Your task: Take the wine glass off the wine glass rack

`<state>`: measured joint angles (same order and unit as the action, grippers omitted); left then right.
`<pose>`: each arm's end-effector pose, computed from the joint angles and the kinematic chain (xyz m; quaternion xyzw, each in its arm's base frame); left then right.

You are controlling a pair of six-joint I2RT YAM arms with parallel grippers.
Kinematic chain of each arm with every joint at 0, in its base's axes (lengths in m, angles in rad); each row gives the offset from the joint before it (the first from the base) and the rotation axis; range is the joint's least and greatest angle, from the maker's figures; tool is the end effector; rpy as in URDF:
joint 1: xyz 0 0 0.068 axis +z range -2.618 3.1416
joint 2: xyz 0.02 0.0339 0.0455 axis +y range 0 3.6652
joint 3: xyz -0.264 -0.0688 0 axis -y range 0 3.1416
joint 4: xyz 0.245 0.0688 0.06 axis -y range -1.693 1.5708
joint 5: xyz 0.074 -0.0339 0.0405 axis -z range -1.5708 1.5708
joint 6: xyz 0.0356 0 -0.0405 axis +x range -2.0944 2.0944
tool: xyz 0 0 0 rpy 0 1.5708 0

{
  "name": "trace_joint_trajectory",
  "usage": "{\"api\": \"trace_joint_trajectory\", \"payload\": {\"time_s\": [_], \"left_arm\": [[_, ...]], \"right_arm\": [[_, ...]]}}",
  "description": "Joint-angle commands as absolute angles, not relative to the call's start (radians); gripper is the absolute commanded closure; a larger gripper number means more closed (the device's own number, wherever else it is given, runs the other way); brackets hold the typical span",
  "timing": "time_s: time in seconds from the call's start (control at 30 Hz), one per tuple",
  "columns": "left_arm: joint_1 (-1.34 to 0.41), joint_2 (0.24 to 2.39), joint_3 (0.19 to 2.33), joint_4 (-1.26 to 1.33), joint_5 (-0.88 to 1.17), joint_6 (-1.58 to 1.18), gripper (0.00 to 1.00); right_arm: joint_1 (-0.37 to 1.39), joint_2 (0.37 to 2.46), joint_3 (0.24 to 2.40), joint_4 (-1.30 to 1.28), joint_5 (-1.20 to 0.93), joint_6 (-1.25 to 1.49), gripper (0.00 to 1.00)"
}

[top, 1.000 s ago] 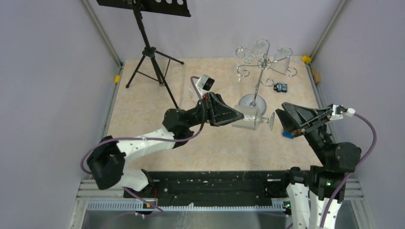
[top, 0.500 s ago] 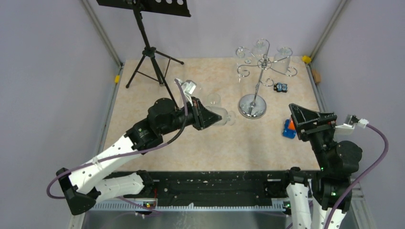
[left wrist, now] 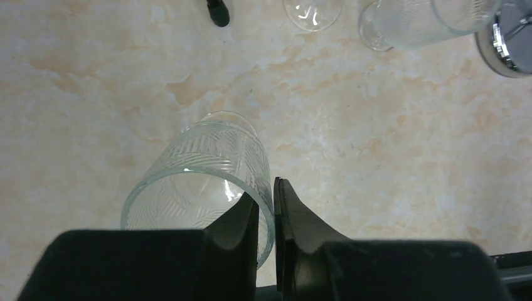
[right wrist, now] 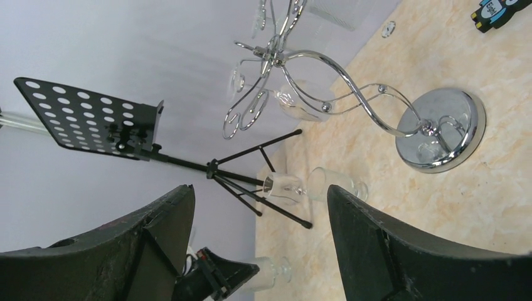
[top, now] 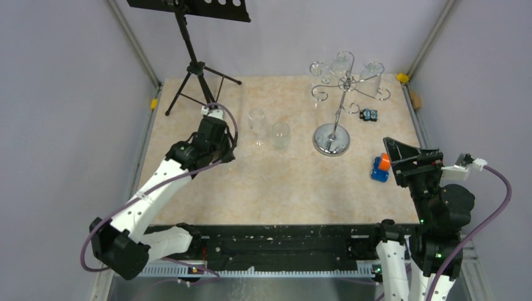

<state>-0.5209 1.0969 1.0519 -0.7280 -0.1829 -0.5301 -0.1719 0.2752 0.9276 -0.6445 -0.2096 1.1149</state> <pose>0.1984 -0.1064 0.3212 -0.0397 0.9175 -0.1212 0.3768 0.0338 0.0017 0.3825 0.3608 0.6049 0.3863 0.5955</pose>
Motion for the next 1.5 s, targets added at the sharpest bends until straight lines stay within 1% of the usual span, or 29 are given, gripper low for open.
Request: {"api": "trace_joint_trajectory", "payload": {"time_s": [0.0,0.2,0.43,0.6,0.73,1.13,1.23,1.3,1.47], "left_arm": [[-0.486,1.226,1.119,-0.680,-0.165,-0.502,1.00],[-0.449,1.377,1.178,-0.637,-0.124,-0.509,1.00],[-0.429,1.495,1.238,-0.588,-0.094,-0.520,1.00],[-0.423,1.565,1.286,-0.587,-0.111,-0.505,1.00],[-0.423,1.630,1.353,-0.646,-0.130,-0.492,1.00],[-0.422,1.668,1.337,-0.656,-0.129,-0.495,1.00],[-0.422,1.659,1.341,-0.669,-0.138,-0.494,0.91],[-0.422,1.648,1.351,-0.683,-0.145,-0.493,0.81],[-0.422,1.601,1.353,-0.690,-0.141,-0.485,0.68]], "right_arm": [[-0.167,0.284,0.937,-0.622,-0.198,1.077,0.22],[-0.159,0.285,0.957,-0.632,-0.166,1.042,0.23],[-0.147,0.301,0.977,-0.632,-0.140,1.013,0.23],[-0.146,0.307,0.974,-0.626,-0.144,1.010,0.23],[-0.146,0.310,0.965,-0.621,-0.147,1.012,0.23],[-0.146,0.318,0.963,-0.614,-0.168,1.017,0.23],[-0.145,0.322,0.963,-0.612,-0.175,1.013,0.23],[-0.146,0.338,0.975,-0.627,-0.186,0.999,0.25],[-0.146,0.399,1.004,-0.655,-0.226,0.971,0.26]]}}
